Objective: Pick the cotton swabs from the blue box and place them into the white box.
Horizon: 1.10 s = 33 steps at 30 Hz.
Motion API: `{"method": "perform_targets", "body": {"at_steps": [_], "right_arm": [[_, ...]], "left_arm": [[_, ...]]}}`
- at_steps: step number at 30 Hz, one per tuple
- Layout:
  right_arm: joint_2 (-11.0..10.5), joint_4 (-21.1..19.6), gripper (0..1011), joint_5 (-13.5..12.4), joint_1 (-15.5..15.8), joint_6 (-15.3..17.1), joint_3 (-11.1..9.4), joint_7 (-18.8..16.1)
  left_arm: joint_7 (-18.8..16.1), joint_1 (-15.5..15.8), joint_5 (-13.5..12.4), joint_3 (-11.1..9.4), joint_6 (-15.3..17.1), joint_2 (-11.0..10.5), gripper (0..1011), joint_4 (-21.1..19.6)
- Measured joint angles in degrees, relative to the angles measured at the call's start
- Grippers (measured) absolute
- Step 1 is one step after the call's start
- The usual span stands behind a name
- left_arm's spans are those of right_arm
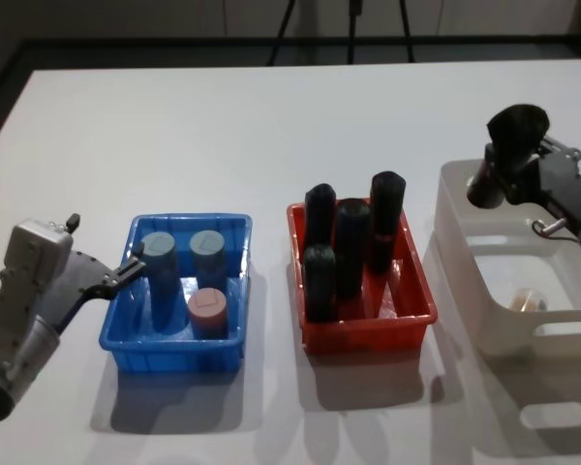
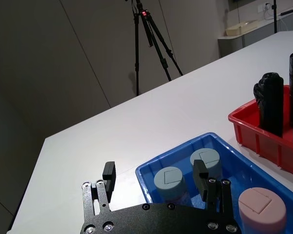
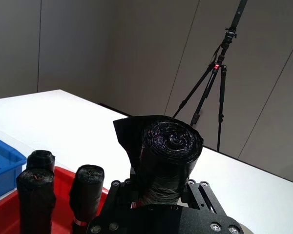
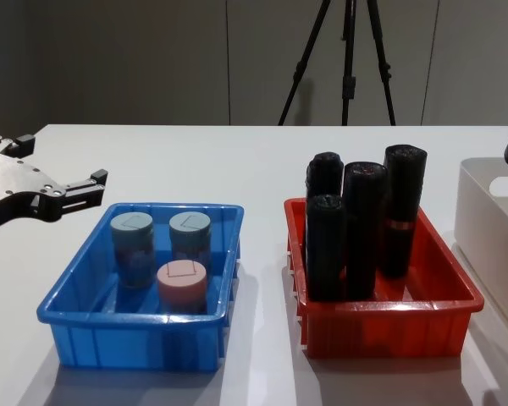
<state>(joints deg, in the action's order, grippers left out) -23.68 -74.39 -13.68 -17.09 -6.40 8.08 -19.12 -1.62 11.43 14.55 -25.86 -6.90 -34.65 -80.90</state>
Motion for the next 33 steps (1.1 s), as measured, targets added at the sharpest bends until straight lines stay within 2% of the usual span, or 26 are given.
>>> {"method": "perform_targets", "body": {"at_steps": [12, 33], "right_arm": [[1.36, 4.55, 444, 2.49, -1.70, -0.48, -1.28, 1.13], [4.59, 14.55, 445, 6.36, -7.37, -1.51, -1.03, 2.29]], "left_arm": [[0.00, 0.00, 0.00, 0.00, 0.00, 0.00, 1002, 0.00], [0.00, 0.00, 0.00, 0.00, 0.00, 0.00, 1001, 0.00]]}}
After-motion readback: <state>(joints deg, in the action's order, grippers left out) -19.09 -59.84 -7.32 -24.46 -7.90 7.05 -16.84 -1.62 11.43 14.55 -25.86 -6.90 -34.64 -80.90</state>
